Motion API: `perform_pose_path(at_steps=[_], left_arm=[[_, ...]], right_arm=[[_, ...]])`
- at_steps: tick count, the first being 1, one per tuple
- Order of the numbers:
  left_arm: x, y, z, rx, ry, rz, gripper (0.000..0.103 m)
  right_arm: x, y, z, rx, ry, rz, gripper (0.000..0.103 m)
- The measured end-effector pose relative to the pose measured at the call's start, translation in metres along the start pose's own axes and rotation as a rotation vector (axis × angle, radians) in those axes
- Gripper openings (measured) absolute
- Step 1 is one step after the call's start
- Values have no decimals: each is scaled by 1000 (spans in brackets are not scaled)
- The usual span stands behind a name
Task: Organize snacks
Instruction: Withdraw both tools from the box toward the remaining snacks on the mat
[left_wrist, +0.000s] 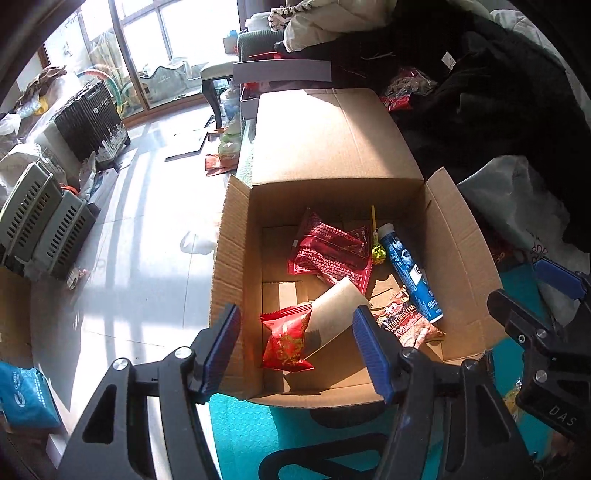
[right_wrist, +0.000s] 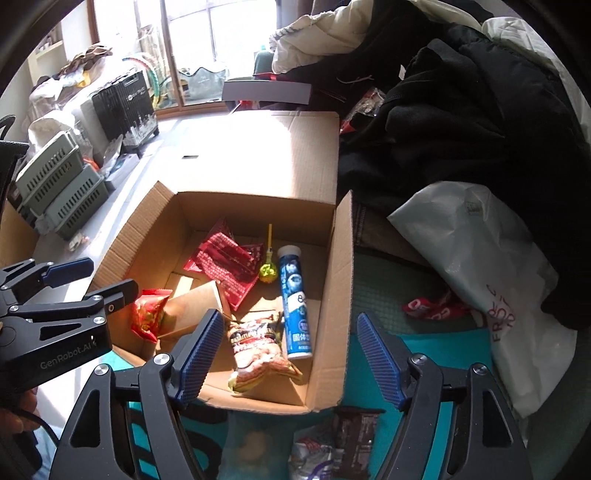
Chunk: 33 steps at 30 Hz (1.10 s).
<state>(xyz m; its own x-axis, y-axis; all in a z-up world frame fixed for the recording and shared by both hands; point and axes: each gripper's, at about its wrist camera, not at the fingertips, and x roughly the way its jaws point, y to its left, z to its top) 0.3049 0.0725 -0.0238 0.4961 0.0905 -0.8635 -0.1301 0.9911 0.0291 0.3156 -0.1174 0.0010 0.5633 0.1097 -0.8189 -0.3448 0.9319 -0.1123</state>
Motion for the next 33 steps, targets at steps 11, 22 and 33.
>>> perform_pose_path(at_steps=[11,22,33], left_arm=[[-75,-2,-13,21,-140,-19,62],[-136,5,-37,-6,-220,-54,62],[-178,-15,-86,46,-262,-92,62]], right_arm=[[-75,-1,-3,23,-108,-26,85],[-137,10,-21,23,-170,-4,85],[-176,18,-64,23,-187,-5,86]])
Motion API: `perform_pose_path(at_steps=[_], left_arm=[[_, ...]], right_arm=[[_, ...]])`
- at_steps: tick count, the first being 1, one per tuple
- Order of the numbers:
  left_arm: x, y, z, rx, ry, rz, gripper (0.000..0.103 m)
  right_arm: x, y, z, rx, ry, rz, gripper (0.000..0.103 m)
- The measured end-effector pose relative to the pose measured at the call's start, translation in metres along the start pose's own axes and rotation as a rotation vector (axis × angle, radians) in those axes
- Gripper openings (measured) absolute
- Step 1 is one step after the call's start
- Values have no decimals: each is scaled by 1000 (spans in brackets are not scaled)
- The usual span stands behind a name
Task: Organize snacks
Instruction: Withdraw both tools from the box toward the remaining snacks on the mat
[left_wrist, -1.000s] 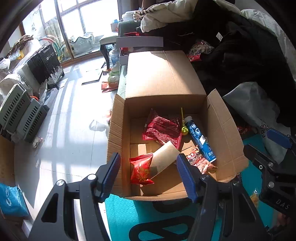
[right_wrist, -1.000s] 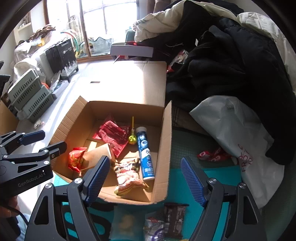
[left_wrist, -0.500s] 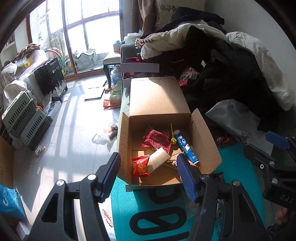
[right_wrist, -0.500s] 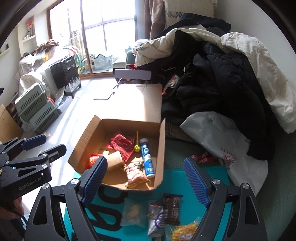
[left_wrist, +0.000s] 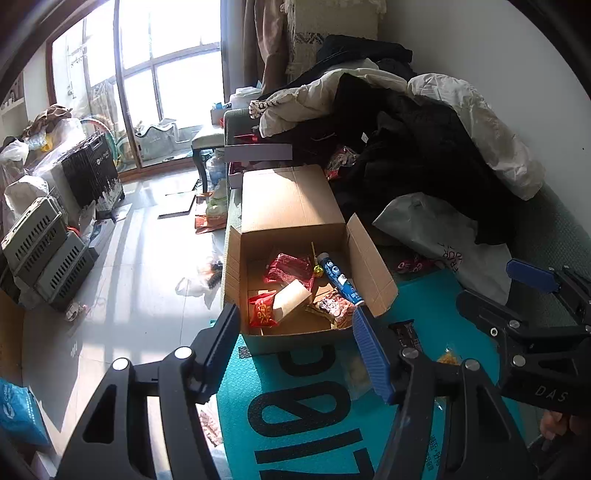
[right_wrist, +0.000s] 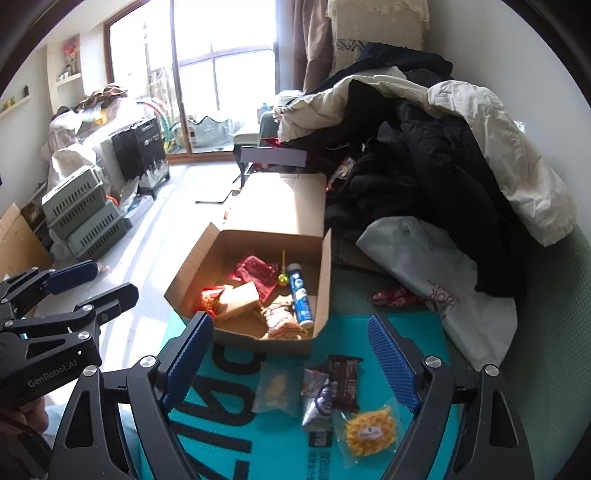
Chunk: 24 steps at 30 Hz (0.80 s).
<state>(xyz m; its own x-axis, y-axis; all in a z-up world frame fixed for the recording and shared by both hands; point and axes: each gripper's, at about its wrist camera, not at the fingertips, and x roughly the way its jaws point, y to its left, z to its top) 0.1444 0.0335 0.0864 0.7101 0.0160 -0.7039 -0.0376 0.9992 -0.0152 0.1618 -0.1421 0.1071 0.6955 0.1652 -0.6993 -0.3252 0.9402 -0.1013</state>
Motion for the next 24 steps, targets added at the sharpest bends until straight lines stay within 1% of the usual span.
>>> perform_pose_path(at_steps=[5,13,19,24], left_arm=[[-9,-14,-21,29,13,-32,62],[-14,-37,-52,60,42,-90,62],[-10,-50,-74,68,70,-127,62],[0,-58,-88,58,104,-162,62]], right_arm=[[-9,-6,-25,44,14,0,88],[-12,-17,-72,91,74,11,88],[-9,-26,-107,118,129,7,87],[-5,-37,-134,156,164,-3,87]])
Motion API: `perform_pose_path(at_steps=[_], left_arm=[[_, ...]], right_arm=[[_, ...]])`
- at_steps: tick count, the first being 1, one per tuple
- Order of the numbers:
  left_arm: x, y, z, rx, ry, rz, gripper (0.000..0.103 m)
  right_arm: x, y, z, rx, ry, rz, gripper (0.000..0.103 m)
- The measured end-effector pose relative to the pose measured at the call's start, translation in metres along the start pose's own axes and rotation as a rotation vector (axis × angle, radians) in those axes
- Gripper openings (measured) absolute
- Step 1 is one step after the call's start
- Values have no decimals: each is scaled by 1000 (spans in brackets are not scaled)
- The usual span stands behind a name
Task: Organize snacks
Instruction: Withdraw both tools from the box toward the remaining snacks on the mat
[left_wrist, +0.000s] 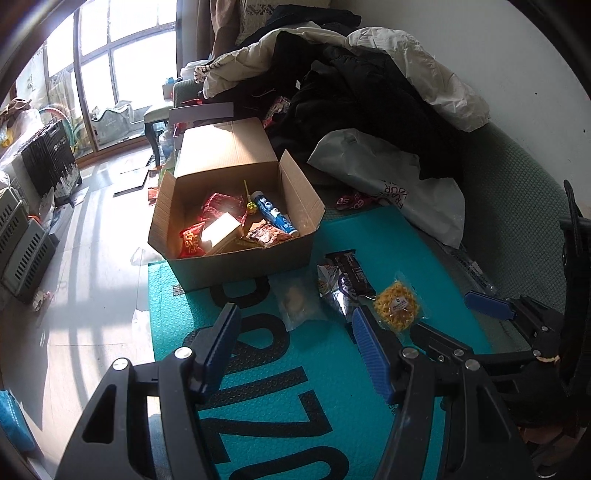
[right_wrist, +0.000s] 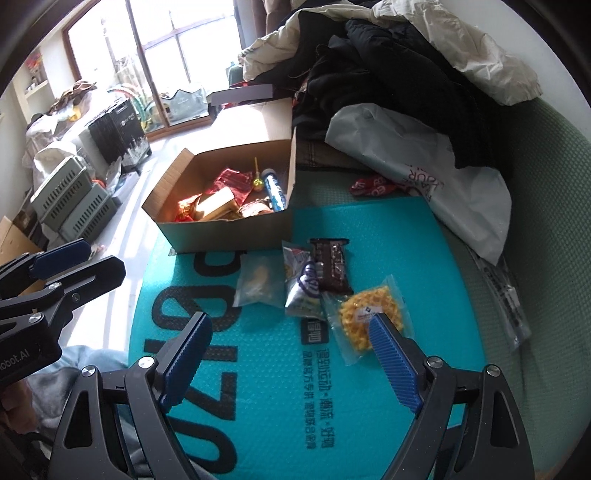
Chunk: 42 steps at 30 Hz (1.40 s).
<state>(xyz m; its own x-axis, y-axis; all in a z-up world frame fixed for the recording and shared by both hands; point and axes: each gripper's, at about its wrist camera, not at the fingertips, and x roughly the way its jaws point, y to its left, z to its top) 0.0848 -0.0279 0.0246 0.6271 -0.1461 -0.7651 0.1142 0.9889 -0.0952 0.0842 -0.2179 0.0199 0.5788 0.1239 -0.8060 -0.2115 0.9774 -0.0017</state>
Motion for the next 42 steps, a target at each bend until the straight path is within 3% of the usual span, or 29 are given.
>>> perform_pose_path(at_steps=[13,34,42], left_arm=[[58,-19,-18,-23,106,-25,62],[164,-1,0,-114,227,31,62],[184,10,3,-129,234,9,62]], right_arm=[[44,-38,-32,90,97,-36,87],[143,-124,-28,479,218,-51,88],[163,-135,-12,505,199,-70,91]])
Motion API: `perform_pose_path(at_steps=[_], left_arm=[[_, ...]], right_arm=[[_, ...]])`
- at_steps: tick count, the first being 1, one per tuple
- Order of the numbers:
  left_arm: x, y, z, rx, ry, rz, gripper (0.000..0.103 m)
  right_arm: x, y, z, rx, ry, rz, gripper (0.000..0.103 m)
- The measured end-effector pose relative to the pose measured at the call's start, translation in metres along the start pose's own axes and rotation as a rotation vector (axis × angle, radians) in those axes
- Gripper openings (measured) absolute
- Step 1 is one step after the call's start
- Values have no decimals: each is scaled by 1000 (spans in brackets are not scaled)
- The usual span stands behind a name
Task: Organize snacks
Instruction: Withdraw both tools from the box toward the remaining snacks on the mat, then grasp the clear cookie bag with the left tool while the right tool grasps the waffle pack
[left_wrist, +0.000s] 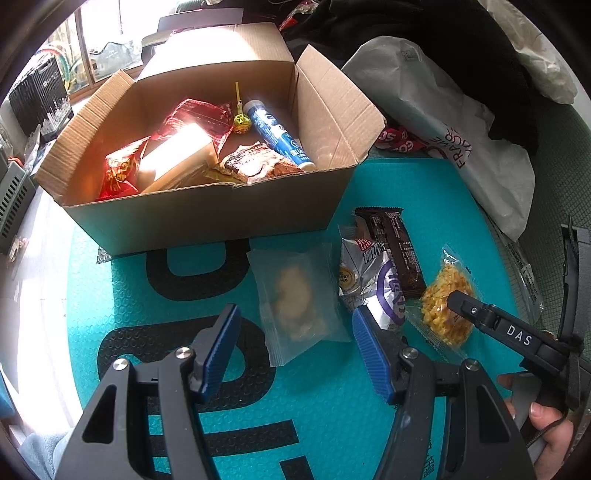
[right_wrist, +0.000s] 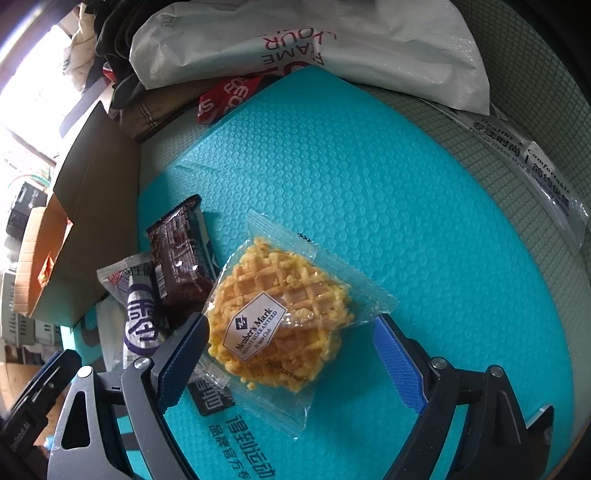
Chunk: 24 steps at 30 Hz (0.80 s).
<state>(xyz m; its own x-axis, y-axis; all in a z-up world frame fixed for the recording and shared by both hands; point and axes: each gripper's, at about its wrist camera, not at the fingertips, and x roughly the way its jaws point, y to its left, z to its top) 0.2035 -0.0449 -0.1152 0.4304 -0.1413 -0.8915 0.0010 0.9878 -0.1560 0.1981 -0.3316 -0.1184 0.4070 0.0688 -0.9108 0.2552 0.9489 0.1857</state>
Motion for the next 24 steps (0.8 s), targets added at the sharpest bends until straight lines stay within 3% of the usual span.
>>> perform_pose_path(at_steps=[4,8,13,21,24], left_arm=[[5,3,2,11,8,-42,62],[12,1,5,37,16,-60,62],[33,-3,7,57,67,-26,62],[63,7,1,-11,161,-67,62],[61,7,3,-12,154,-72,62]], right_arm=[[8,14,6,-42,14,17,94],[21,32,9,-128,23,-34,100],[37,35,4,-168,42,-86,102],[43,52,-12,-278,22,-154,103],[44,56,-14,-286,16,-161,103]])
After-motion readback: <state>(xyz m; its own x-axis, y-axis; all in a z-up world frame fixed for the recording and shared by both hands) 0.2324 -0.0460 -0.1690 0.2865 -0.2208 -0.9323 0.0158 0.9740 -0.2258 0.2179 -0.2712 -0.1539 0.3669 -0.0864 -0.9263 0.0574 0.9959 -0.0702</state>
